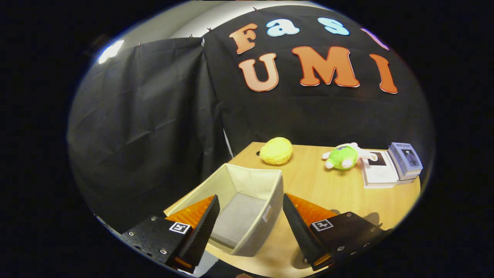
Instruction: Open the storage box then place both shoes into the box .Put the left shoe in first, then the right shoe, with the right side of both shoes facing outward in a uniform manner.
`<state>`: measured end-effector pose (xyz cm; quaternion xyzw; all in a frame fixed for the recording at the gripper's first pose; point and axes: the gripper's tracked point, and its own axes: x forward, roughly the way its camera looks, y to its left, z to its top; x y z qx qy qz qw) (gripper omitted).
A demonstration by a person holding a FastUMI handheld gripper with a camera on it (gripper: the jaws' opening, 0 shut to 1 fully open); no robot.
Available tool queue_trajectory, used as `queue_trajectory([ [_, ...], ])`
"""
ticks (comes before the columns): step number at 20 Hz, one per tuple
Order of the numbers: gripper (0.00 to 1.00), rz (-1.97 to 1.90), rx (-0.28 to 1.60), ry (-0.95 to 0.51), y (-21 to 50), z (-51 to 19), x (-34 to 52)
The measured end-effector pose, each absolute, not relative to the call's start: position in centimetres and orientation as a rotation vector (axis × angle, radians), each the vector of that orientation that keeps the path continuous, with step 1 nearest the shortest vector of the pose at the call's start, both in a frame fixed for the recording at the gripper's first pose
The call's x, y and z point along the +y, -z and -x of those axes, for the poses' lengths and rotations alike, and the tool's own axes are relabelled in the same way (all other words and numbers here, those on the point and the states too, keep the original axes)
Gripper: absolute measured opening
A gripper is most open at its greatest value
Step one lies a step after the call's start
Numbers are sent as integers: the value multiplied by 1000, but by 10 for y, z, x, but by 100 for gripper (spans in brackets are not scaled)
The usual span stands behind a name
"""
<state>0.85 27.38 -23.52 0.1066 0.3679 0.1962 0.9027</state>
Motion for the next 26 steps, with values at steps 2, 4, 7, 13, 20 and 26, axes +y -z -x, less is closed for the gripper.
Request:
queue_trajectory([
  [2,98,-196,800,-372,250,0,253],
  [4,98,-185,843,-341,266,8,233],
  [7,97,-144,910,-278,294,18,201],
  [13,94,-122,1039,-214,347,40,163],
  [20,88,-100,1131,-172,397,52,140],
  [26,80,-61,1182,-96,435,46,129],
])
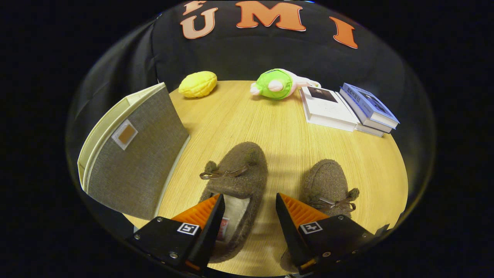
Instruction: Open the storage box then place both shoes into the box .Put the left shoe in first, then the right shoe, with the right side of both shoes facing outward in a uniform manner.
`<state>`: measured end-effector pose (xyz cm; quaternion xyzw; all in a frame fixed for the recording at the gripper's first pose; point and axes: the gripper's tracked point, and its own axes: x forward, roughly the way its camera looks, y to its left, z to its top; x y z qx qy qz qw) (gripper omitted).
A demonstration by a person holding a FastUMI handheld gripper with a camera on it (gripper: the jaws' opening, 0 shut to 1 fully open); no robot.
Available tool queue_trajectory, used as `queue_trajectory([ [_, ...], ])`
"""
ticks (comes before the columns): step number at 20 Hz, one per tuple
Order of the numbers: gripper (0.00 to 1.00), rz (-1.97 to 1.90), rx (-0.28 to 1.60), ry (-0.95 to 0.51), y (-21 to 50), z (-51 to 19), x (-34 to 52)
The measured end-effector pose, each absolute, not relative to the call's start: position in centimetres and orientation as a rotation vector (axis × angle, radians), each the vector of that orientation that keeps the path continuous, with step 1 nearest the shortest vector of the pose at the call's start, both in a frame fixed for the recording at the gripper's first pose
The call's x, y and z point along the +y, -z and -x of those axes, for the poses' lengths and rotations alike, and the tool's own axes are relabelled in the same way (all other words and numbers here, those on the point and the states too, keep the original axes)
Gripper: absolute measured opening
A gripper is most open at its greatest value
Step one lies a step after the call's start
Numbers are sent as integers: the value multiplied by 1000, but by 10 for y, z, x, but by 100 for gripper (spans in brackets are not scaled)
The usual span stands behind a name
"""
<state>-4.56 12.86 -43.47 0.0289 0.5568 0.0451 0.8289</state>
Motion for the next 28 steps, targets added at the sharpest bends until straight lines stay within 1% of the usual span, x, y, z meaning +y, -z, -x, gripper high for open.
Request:
queue_trajectory([
  [4,62,-99,1175,-35,449,31,129],
  [5,53,-117,1190,-23,455,33,130],
  [6,48,-144,1205,-8,460,34,132],
  [7,38,-172,1207,18,462,34,132],
  [9,24,-184,1182,62,465,27,128],
  [10,21,-178,1171,71,467,25,128],
  [11,15,-179,1170,78,467,26,128],
  [12,12,-189,1175,86,466,26,128],
  [13,7,-201,1185,95,466,27,128],
  [15,5,-238,1203,99,462,30,130],
  [18,4,-312,1189,82,441,24,142],
  [28,4,-452,1016,-45,314,-23,200],
])
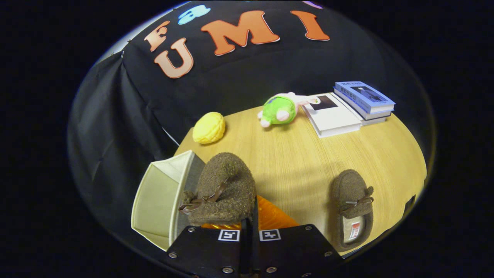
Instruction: Open the storage box then place both shoes into the box .Put the left shoe in first, then the right shoe, with the right side of both shoes facing outward in a uniform manner.
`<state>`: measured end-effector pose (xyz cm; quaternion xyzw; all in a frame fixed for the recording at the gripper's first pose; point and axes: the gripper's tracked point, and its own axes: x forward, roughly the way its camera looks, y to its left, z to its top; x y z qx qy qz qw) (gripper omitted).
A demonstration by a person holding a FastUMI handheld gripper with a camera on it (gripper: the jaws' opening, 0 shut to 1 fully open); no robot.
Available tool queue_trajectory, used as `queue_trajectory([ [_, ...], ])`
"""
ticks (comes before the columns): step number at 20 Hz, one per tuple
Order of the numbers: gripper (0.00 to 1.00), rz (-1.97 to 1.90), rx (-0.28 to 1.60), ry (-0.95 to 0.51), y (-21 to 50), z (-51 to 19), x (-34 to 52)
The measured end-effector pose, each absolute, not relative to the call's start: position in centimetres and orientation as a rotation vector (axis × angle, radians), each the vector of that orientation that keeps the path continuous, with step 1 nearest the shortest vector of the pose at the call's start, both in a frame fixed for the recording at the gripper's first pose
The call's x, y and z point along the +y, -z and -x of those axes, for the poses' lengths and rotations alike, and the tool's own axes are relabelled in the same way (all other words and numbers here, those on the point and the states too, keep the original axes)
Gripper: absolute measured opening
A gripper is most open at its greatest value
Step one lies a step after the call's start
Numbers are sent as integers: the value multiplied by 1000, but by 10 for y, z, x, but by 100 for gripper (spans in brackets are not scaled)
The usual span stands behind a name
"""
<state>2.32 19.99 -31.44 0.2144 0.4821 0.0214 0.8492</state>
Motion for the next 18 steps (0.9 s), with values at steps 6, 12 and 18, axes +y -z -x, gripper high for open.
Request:
queue_trajectory([
  [6,4,-459,967,-162,268,-45,259],
  [12,4,-421,1020,-262,274,-54,329],
  [18,4,-354,1133,-278,301,-56,374],
])
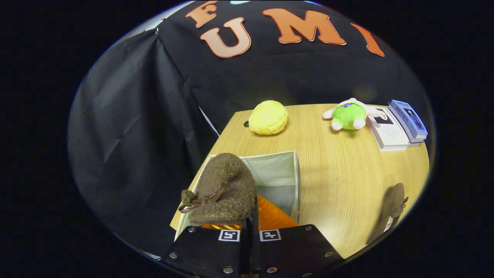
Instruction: Open the storage box then place both shoes into the box .Put the left shoe in first, then the right shoe, with the right side of both shoes facing outward in a uniform manner.
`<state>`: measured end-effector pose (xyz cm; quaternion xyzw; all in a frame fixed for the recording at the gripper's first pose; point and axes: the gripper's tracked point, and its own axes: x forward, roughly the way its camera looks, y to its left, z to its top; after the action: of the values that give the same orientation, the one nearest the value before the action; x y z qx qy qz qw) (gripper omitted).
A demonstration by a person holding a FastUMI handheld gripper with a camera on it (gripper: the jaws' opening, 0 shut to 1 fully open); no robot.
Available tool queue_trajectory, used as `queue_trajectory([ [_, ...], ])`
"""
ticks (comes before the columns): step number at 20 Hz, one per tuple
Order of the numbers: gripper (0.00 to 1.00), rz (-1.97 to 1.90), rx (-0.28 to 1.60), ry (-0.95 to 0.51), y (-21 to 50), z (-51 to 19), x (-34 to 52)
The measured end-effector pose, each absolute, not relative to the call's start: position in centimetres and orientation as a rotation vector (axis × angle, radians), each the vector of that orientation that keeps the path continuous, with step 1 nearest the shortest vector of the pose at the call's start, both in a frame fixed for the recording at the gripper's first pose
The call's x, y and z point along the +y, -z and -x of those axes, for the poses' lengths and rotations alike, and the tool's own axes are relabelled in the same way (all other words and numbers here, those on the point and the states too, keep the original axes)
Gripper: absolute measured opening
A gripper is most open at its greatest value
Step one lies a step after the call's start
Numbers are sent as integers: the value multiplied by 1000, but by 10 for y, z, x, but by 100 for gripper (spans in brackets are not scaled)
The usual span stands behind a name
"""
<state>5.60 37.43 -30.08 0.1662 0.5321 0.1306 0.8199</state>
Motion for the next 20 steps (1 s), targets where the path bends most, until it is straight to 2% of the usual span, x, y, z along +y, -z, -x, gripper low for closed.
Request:
queue_trajectory([
  [12,6,-439,1473,-172,369,-33,421],
  [14,10,-458,1520,-146,377,-27,428],
  [16,18,-465,1539,-183,376,-21,433],
  [19,44,-416,1559,-271,372,-4,441],
  [20,49,-415,1553,-317,367,-1,442],
])
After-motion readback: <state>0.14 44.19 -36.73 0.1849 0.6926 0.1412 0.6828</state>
